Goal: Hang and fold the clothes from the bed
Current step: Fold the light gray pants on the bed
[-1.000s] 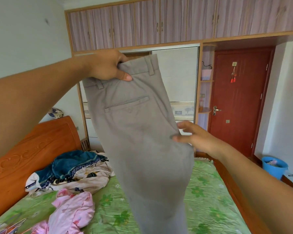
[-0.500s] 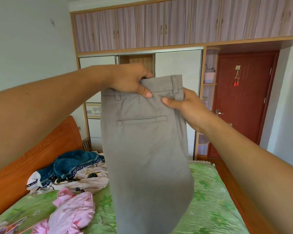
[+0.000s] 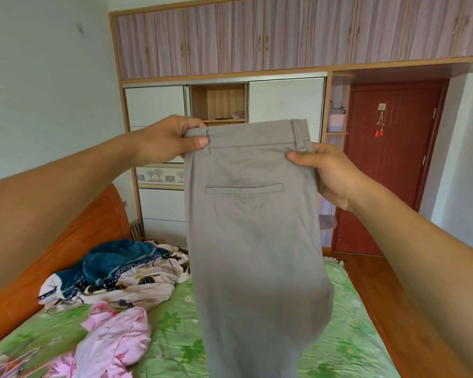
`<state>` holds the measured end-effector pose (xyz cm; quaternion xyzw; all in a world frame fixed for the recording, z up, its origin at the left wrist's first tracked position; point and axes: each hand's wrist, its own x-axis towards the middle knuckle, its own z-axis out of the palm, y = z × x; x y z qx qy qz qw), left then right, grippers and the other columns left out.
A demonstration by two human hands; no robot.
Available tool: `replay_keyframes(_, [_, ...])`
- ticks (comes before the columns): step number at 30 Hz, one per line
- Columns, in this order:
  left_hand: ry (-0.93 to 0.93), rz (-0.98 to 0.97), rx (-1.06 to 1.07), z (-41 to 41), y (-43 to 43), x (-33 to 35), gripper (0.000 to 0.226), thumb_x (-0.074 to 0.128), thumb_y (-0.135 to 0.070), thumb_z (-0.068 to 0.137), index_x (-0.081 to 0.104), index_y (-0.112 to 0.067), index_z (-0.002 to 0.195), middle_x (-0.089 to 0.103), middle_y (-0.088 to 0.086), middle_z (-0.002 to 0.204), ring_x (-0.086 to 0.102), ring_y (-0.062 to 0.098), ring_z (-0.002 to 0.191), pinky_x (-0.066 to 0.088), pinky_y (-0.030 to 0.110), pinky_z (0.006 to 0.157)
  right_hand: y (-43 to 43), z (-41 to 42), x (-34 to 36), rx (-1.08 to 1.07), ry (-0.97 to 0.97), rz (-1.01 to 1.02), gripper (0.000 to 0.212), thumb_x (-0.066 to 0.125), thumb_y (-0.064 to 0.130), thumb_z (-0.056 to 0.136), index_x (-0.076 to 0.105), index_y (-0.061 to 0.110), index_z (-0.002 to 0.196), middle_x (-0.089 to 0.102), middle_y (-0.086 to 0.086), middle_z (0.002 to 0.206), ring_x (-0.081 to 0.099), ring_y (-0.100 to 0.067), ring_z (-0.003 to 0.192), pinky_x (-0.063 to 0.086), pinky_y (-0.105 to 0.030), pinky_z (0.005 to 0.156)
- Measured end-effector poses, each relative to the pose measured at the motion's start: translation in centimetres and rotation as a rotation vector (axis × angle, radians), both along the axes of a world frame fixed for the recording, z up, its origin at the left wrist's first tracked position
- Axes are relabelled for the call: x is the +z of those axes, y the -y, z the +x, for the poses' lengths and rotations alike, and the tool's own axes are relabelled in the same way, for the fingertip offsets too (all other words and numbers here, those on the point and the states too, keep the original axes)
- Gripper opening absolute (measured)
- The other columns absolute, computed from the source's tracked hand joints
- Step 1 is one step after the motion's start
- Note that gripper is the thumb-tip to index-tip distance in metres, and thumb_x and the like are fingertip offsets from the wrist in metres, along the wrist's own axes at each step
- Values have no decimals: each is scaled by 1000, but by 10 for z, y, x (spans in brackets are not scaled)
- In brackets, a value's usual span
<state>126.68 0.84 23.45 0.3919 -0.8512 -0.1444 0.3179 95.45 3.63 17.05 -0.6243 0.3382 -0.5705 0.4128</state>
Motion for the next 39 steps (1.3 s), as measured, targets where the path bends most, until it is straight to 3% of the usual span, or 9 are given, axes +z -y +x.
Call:
replay_keyframes(5, [-52, -190, 144, -14, 5, -8, 29, 48, -40, 104, 55, -22, 125, 61, -4, 113, 61, 16, 104, 51, 33, 86, 5, 5, -9, -29, 89, -46, 28, 63, 6, 96, 67, 3, 124, 73, -13, 119, 70, -30, 112, 57, -42, 97])
replay_keyframes(9, [341, -618, 211, -43, -15, 14, 82, 44, -76, 89, 22, -33, 156, 55, -1, 141, 52, 22, 129, 40, 47, 108, 4, 18, -12, 10, 74, -63, 29, 62, 4, 96, 67, 2, 125, 73, -14, 119, 70, -30, 112, 57, -40, 96])
replay_keyframes(13, [554, -355, 80, -72, -2, 18, 66, 55, -70, 86, 61, -14, 120, 69, 6, 103, 65, 22, 93, 50, 30, 76, 1, 33, -18, 35, 18, -56, 30, 63, 5, 96, 67, 2, 126, 72, -15, 120, 69, -32, 113, 56, -41, 98])
replay_keyframes(16, [498, -335, -50, -73, 14, 7, 51, 61, -53, 90, 63, -2, 89, 61, 14, 78, 56, 19, 68, 39, 29, 57, 4, 28, -34, 51, 19, -27, 33, 66, 7, 94, 65, 2, 127, 72, -16, 121, 67, -34, 115, 55, -44, 100])
replay_keyframes(23, [471, -562, -124, -66, 16, -5, 19, 53, -42, 100, 51, -23, 98, 43, -25, 80, 44, 3, 73, 32, 24, 68, 10, -30, -136, 58, -560, 287, 40, 85, 22, 79, 74, 12, 116, 76, -4, 113, 73, -22, 104, 57, -39, 97])
replay_keyframes(26, [478, -575, -93, -62, 19, 1, 42, 46, -61, 97, 52, -19, 96, 56, -7, 82, 57, 16, 77, 45, 34, 70, 16, -58, -181, 59, -642, 411, 67, 90, 57, 63, 76, 18, 115, 75, -3, 116, 71, -24, 109, 52, -50, 103])
replay_keyframes(30, [483, -573, -123, -70, 22, -3, 57, 45, -64, 96, 58, -8, 99, 59, 5, 85, 58, 21, 77, 47, 37, 70, 11, -64, -182, 93, -695, 433, 77, 88, 68, 57, 74, 23, 119, 74, 3, 119, 70, -18, 112, 52, -47, 104])
replay_keyframes(34, [511, -563, -134, -82, 12, -6, 49, 46, -61, 91, 50, -13, 83, 53, 2, 73, 52, 17, 67, 42, 36, 63, -13, -27, -100, 98, -529, 182, 52, 76, 28, 89, 56, 22, 137, 68, 7, 129, 67, -4, 113, 53, -18, 91])
replay_keyframes(39, [506, -436, -155, -94, -4, -9, 49, 57, -53, 93, 58, -5, 88, 58, 11, 76, 55, 25, 70, 42, 37, 64, -18, 16, -30, -10, -202, -120, 33, 67, 8, 94, 67, 12, 127, 74, -3, 120, 70, -19, 112, 54, -36, 99])
